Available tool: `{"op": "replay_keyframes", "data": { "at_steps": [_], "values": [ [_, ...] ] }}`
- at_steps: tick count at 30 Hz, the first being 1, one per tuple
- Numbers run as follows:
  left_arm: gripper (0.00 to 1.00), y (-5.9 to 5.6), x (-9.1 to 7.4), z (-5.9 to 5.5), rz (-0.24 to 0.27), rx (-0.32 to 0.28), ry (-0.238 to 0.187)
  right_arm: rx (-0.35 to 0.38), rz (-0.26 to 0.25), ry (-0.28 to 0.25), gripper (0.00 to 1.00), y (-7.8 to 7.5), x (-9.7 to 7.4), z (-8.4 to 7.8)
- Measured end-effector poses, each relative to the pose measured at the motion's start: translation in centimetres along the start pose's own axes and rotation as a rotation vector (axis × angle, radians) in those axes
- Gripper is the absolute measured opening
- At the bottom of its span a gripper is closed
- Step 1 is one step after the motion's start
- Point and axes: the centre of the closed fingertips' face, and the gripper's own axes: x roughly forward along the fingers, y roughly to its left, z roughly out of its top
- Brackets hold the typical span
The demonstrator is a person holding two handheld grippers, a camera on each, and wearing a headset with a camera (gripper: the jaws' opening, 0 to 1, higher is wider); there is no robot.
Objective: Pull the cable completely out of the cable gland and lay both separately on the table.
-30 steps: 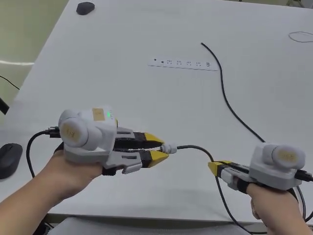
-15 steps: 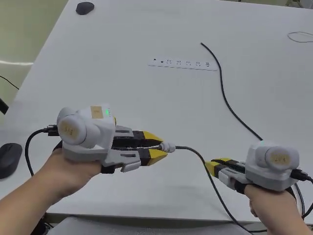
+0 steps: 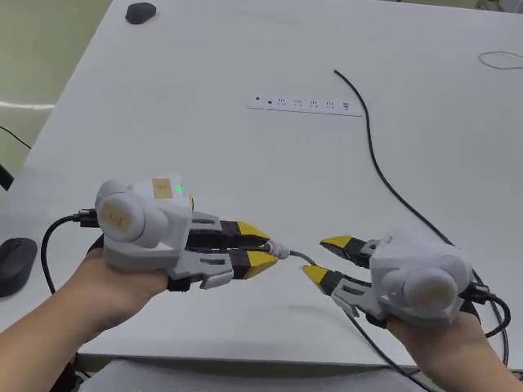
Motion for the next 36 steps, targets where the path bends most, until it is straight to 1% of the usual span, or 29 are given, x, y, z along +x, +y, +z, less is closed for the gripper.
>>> {"op": "replay_keyframes", "data": {
  "at_steps": [2,4,5,8,12,15,22,31,36],
  "values": [
    [0.15,0.0,0.0,0.0,-0.003,0.0,-0.001,-0.024,0.019,0.014,0.2,0.7,0.8,0.0],
    [0.15,-0.1,0.1,0.1,-0.004,-0.002,-0.002,-0.051,0.018,0.008,0.18,0.8,1.2,0.3],
    [0.15,-0.1,0.1,0.1,-0.005,-0.002,-0.002,-0.05,0.02,0.005,0.16,0.9,1.3,0.4],
    [0.15,-0.1,0.0,0.2,-0.006,-0.004,-0.004,-0.004,0.019,-0.014,0.11,0.8,1.5,1.1],
    [0.15,-0.1,-0.1,0.2,-0.005,-0.006,-0.007,-0.018,0.013,-0.035,0.04,0.9,1.2,1.5],
    [0.15,-0.2,-0.1,0.3,-0.008,-0.01,-0.011,0.012,0.015,-0.043,0.03,0.9,1.0,1.5],
    [0.15,-0.4,0.1,0.4,-0.013,0.0,-0.014,-0.01,0.012,-0.034,0.01,1.0,1.0,1.2],
    [0.15,-0.3,0.1,0.7,-0.013,0.003,-0.024,-0.002,0.018,-0.03,0.0,0.7,1.0,0.9],
    [0.15,-0.1,0.0,0.9,-0.006,-0.002,-0.035,0.016,0.01,-0.015,0.0,0.3,1.1,0.3]
  ]
}}
